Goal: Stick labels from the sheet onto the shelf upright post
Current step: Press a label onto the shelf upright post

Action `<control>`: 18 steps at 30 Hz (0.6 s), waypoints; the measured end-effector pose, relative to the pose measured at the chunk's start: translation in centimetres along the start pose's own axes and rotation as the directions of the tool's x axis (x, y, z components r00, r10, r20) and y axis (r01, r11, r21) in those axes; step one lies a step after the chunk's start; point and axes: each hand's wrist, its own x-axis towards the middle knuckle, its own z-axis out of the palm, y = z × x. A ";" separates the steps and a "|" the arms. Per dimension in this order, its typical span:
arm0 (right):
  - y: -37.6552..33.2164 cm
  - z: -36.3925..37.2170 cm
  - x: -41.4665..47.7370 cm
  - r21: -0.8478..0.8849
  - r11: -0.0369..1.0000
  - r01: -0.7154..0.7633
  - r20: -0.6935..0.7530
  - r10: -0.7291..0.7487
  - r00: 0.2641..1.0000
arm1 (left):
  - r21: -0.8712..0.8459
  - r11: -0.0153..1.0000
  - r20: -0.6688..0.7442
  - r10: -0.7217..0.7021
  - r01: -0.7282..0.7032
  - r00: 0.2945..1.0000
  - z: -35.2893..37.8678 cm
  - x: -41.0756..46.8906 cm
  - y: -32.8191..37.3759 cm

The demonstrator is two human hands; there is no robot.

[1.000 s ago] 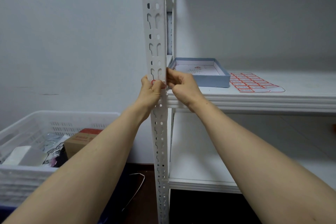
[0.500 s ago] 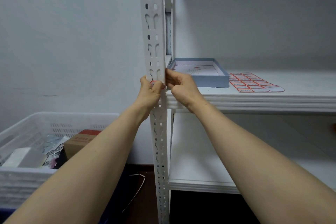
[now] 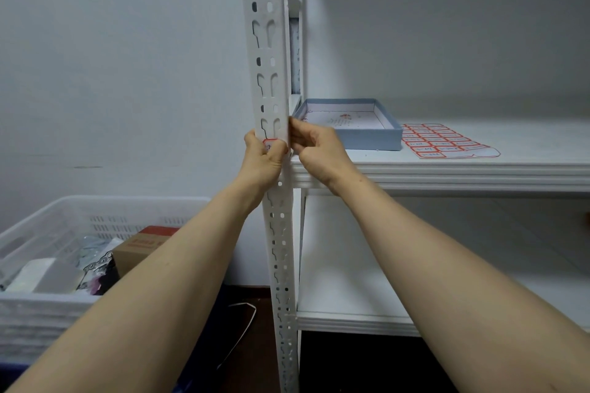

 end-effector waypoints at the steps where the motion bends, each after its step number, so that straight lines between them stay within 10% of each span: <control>1: 0.0 0.0 0.0 0.001 1.000 -0.001 0.002 0.001 1.000 | -0.003 1.000 0.008 -0.003 0.003 1.000 -0.1 0.0 0.0; 18: -0.2 0.1 -0.1 -0.014 1.000 -0.013 -0.002 0.013 1.000 | 0.044 0.999 0.024 -0.005 0.004 1.000 -0.1 -0.2 0.0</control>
